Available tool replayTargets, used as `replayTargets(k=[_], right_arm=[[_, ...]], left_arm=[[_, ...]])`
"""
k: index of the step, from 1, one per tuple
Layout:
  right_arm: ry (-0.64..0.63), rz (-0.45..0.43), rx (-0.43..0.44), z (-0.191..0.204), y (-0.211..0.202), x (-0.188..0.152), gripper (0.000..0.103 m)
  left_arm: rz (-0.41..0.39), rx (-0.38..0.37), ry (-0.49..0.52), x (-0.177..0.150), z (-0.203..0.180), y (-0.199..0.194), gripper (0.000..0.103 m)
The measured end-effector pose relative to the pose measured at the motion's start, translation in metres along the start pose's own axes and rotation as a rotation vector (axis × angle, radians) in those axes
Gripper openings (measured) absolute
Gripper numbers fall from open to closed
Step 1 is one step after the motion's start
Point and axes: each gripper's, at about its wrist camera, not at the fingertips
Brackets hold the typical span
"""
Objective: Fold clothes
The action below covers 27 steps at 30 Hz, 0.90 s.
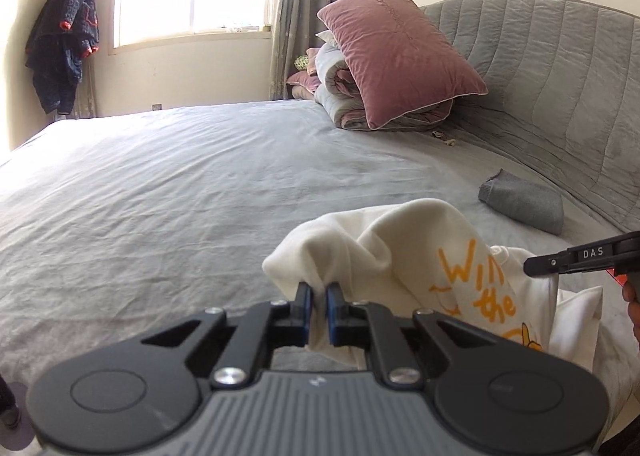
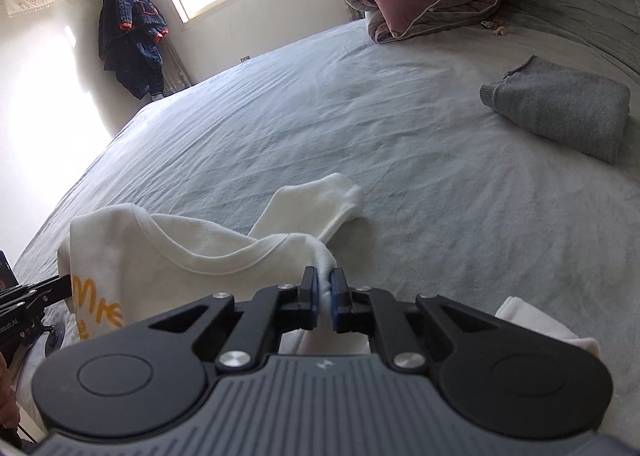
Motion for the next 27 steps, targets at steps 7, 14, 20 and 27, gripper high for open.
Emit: replayTargets(k=[7,14,20,27], right_arm=[[-0.014,-0.084,-0.004,0.023,-0.003,0.011,0.008],[-0.091,-0.182,-0.065,0.058,0.006,0.016,0.008],[-0.140,-0.233,-0.128,0.076,0.019,0.018,0.008],[-0.141,-0.223,-0.181,0.081,0.042,0.019,0.008]], left_arm=[[-0.044,0.105,-0.015,-0.003,0.030,-0.038,0.008],[-0.013,0.182,0.014,-0.009,0.035,-0.023,0.008],[0.024,0.231,-0.011,-0.013,0.043,0.009,0.008],[0.026,0.252,-0.098,-0.011,0.060,0.035,0.007]])
Point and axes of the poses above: each gripper's, at about its wrist camera, not at the fingertips, and y roughly the way its jaws point, z to its left, x to its top, and after that the axes turned 12 degrees about -x, right-handed
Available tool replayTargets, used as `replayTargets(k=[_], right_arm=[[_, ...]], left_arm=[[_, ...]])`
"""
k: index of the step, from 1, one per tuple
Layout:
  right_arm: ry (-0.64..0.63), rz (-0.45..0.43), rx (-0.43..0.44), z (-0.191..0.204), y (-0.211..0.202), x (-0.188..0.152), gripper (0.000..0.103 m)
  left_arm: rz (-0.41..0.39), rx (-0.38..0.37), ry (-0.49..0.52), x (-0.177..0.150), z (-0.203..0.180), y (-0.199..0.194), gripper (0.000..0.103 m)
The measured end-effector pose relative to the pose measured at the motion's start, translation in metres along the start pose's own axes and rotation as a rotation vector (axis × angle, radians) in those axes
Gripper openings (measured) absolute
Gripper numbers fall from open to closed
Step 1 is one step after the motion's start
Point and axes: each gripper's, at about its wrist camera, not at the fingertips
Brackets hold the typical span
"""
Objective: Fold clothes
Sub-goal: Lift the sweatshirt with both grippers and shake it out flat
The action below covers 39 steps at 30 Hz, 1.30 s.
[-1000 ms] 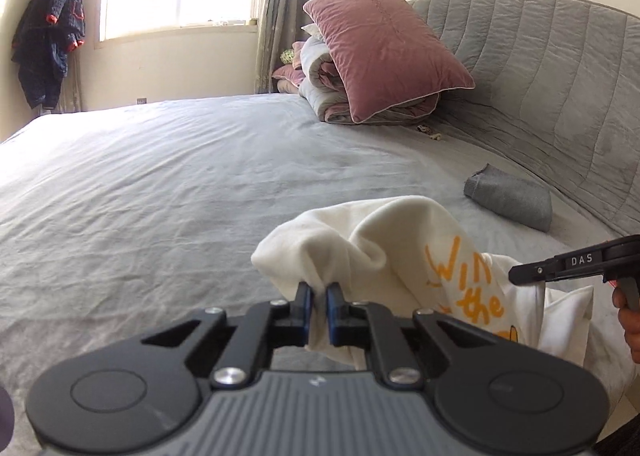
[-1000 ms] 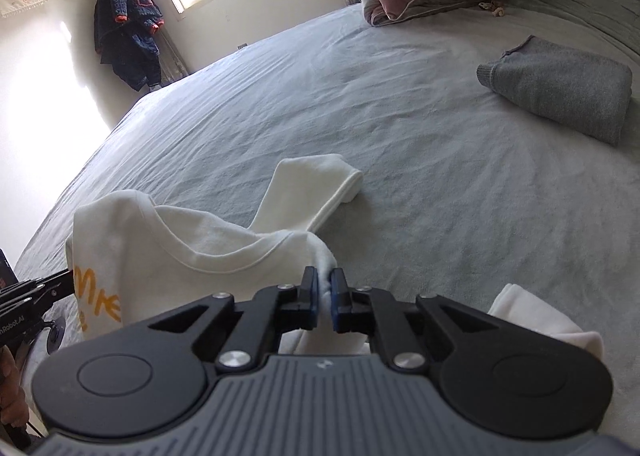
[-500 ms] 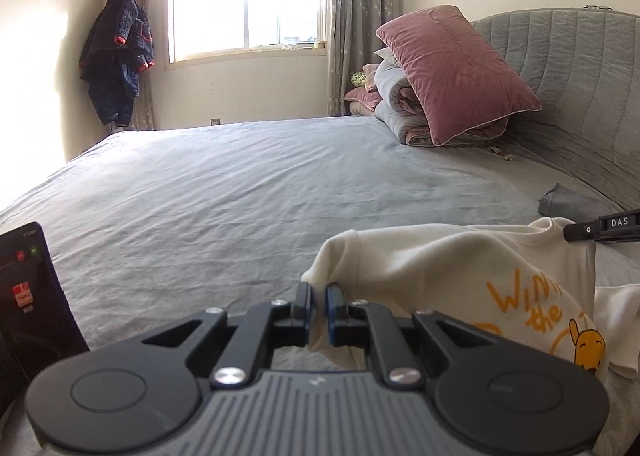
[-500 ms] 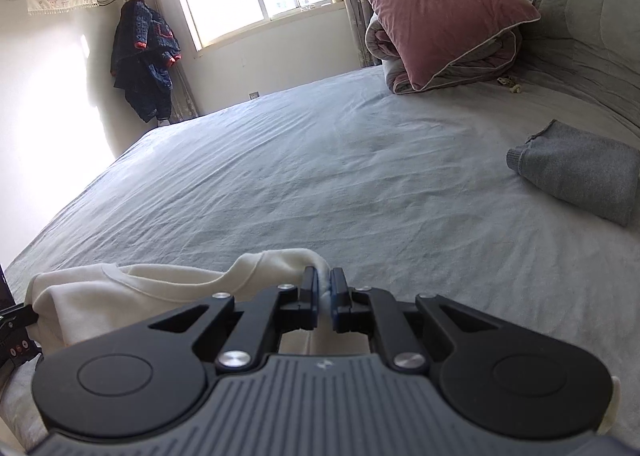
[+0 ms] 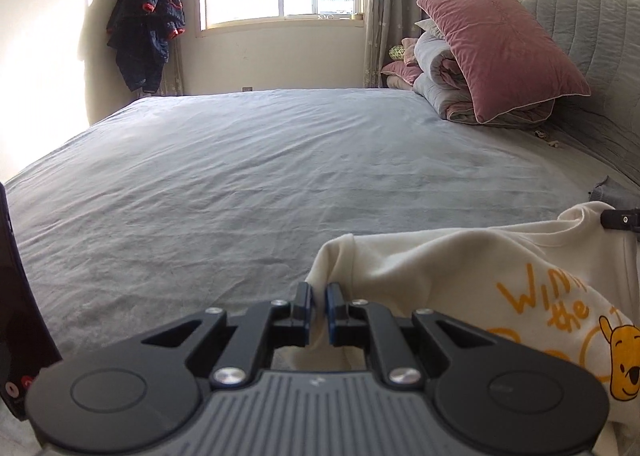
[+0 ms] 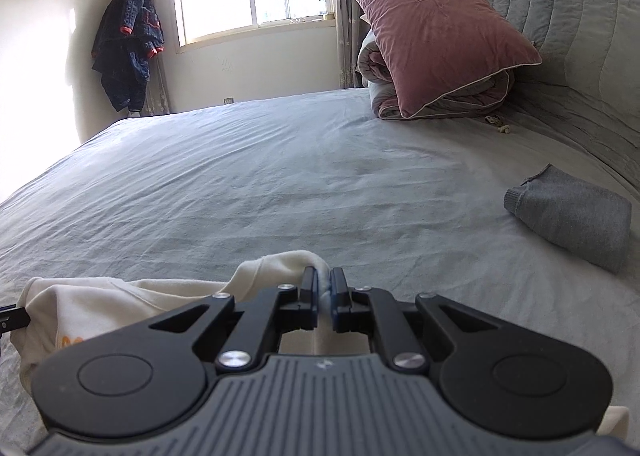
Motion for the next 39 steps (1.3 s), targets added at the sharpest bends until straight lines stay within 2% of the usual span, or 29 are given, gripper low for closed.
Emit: replayTargets(k=[7,12,15,18,19,20,21,22,23,26,28,39], right_arm=[[-0.034,-0.017,-0.043,0.012,0.010,-0.003,0.008],[-0.058,-0.029,-0.053,0.020,0.019,0.000,0.008],[-0.052,0.012,-0.038,0.024,0.030,-0.003,0.009],[-0.028,0.079,-0.011,0.024,0.040,-0.007,0.014],[-0.020,0.094,-0.004,0.023,0.042,-0.007,0.015],[-0.019,0.102,-0.003,0.022,0.043,-0.007,0.021],[-0.017,0.103,-0.009,0.021,0.043,-0.007,0.029],[-0.016,0.104,-0.014,0.019,0.043,-0.007,0.052],[-0.014,0.104,-0.019,0.018,0.043,-0.007,0.061],[-0.023,0.113,-0.023,0.015,0.043,-0.007,0.061],[-0.018,0.139,-0.028,0.011,0.046,-0.008,0.061],[0.195,0.410,0.056,-0.021,0.073,-0.032,0.060]], left_arm=[[-0.001,0.024,-0.046,0.005,0.004,0.022,0.006],[0.005,-0.010,-0.094,0.013,0.011,0.029,0.003],[0.044,-0.075,-0.124,0.011,0.017,0.034,0.004],[0.092,-0.117,-0.149,0.005,0.023,0.038,0.017],[0.107,-0.121,-0.153,0.003,0.025,0.038,0.028],[0.124,-0.125,-0.158,0.001,0.027,0.039,0.037],[0.135,-0.127,-0.160,0.000,0.029,0.041,0.038],[0.145,-0.130,-0.162,-0.002,0.030,0.041,0.039],[0.155,-0.132,-0.165,-0.003,0.032,0.042,0.043],[0.181,-0.145,-0.205,-0.007,0.037,0.044,0.049],[0.205,-0.162,-0.242,-0.009,0.044,0.047,0.050],[0.278,-0.227,-0.404,-0.023,0.053,0.056,0.048]])
Point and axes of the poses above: each gripper's, at about its wrist camera, not at the fingertips, and y roughly the way its jaws point, z to its left, x to its top, and after that the axes turned 12 degrees about -x, right-handed
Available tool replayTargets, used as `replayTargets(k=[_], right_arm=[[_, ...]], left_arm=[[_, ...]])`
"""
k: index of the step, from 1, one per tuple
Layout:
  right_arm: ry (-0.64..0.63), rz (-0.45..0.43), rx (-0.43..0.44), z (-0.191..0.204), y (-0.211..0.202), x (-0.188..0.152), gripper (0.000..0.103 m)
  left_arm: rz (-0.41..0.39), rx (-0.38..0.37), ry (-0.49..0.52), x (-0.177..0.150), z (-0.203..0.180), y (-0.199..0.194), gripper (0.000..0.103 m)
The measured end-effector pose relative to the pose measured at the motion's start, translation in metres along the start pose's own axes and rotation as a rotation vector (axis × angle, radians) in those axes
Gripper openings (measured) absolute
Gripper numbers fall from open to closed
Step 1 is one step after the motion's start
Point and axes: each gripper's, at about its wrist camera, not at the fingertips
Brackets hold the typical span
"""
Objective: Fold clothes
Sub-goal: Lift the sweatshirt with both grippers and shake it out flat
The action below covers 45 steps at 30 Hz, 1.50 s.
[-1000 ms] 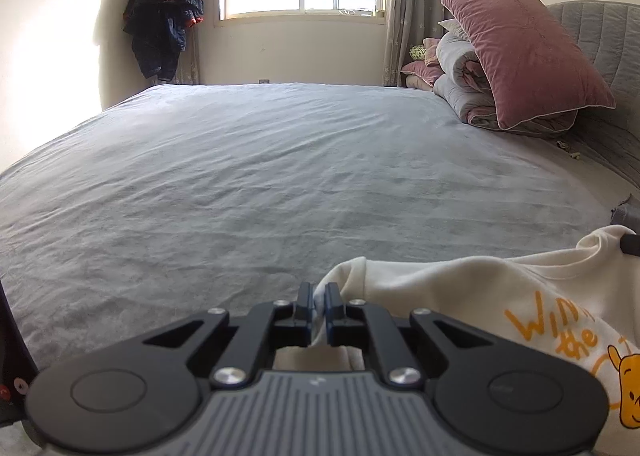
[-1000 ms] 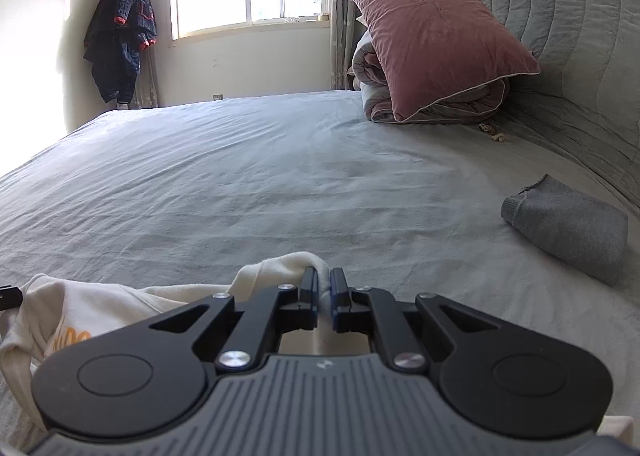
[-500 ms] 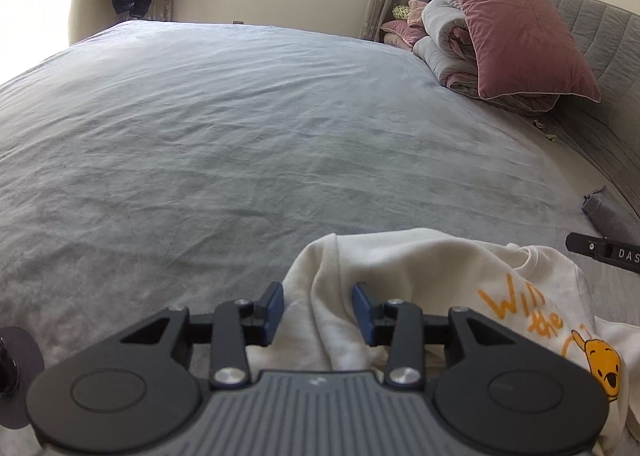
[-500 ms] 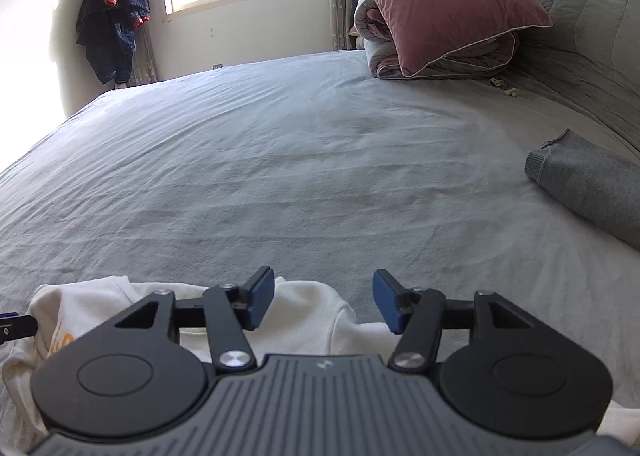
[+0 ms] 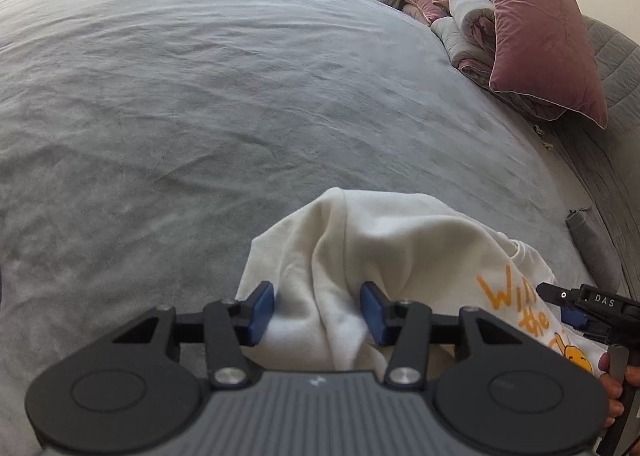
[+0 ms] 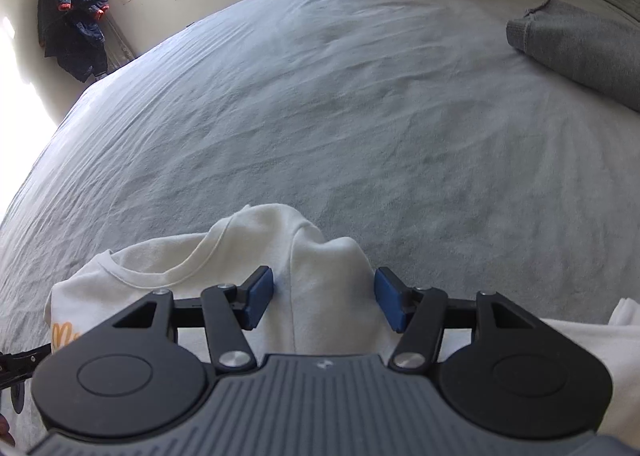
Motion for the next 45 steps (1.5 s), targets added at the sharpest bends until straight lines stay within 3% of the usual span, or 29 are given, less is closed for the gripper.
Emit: replayTargets(k=[1,3,5,10,14,19,28,45], right_arm=[[0.005,0.001,0.004,-0.001,0.001,-0.001,0.055],[-0.008,-0.005,0.018,0.001,-0.001,-0.004,0.033],[-0.019,-0.013,0.038,0.005,-0.004,-0.007,0.014],[-0.073,-0.145,-0.014,0.016,-0.024,-0.012,0.010],[-0.121,-0.292,-0.081,0.020,-0.049,-0.006,0.010],[-0.137,-0.388,-0.098,0.021,-0.067,0.011,0.010],[-0.130,-0.559,-0.073,0.015,-0.124,0.024,0.010],[-0.150,-0.868,-0.058,-0.005,-0.245,0.013,0.010]], left_arm=[[-0.001,0.006,-0.008,-0.001,0.000,0.002,0.047],[-0.010,0.027,-0.010,-0.003,-0.003,0.004,0.041],[-0.037,0.062,0.009,-0.005,-0.011,0.005,0.020],[-0.151,0.175,0.152,-0.008,-0.043,-0.004,0.014],[-0.231,0.226,0.270,0.001,-0.067,-0.016,0.012],[-0.337,0.275,0.387,0.016,-0.093,-0.043,0.012],[-0.504,0.308,0.507,0.016,-0.146,-0.098,0.012],[-0.694,0.259,0.580,-0.012,-0.199,-0.195,0.012]])
Point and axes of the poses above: each gripper's, at about its wrist camera, not at the fingertips, and y roughly the way its jaws point, z to its left, x to its top, and after that the axes turned 12 degrees about -x, right-handed
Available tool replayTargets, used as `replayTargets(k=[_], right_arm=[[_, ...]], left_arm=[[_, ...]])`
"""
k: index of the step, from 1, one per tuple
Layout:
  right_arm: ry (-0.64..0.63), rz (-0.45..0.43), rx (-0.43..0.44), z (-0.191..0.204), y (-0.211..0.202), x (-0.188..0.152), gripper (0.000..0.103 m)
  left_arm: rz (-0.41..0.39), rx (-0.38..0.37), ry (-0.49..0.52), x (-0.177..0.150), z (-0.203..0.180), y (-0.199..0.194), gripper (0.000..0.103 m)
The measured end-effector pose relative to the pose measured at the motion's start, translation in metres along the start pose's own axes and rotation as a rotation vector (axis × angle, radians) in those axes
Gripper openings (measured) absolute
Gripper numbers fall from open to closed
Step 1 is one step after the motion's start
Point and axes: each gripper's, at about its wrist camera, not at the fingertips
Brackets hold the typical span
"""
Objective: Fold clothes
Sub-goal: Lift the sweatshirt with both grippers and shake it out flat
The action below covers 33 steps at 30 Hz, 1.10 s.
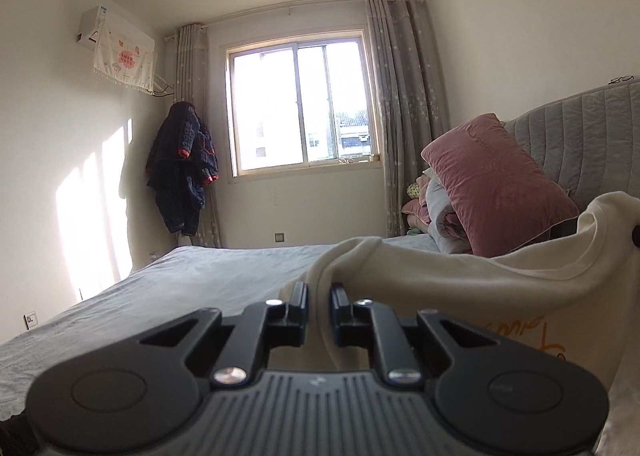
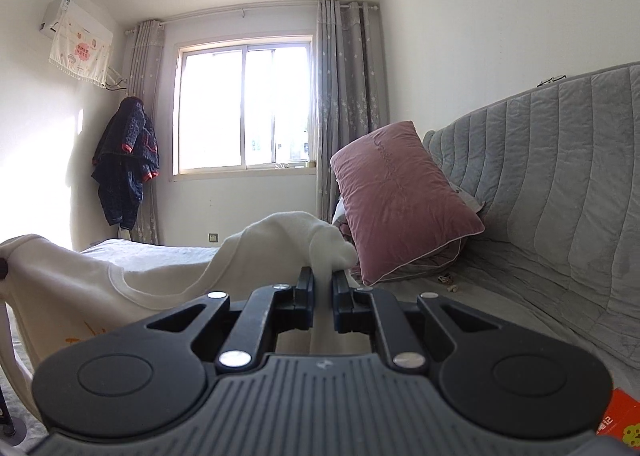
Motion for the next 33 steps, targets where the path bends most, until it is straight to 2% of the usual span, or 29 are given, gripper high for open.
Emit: replayTargets(k=[7,14,21,25,33], right_arm=[[-0.003,-0.064,0.014,-0.004,-0.013,0.016,0.010],[-0.038,-0.075,0.016,0.010,0.000,0.009,0.010],[-0.058,-0.039,-0.001,0.024,0.037,-0.008,0.010],[-0.073,-0.015,-0.013,0.033,0.067,-0.021,0.010],[-0.182,-0.017,-0.035,0.063,0.136,-0.053,0.010]], left_arm=[[-0.028,0.004,0.012,0.007,0.003,-0.022,0.012],[-0.007,0.032,0.061,-0.002,0.002,-0.009,0.012],[0.048,0.040,0.090,-0.022,0.001,0.044,0.012],[0.078,0.054,0.105,-0.035,0.000,0.086,0.012],[0.154,0.087,0.133,-0.067,0.001,0.180,0.012]])
Point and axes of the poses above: each gripper's, at about its wrist camera, not at the fingertips, and y roughly the way its jaws point, z to its left, x to its top, and after that the axes turned 12 degrees about -x, right-handed
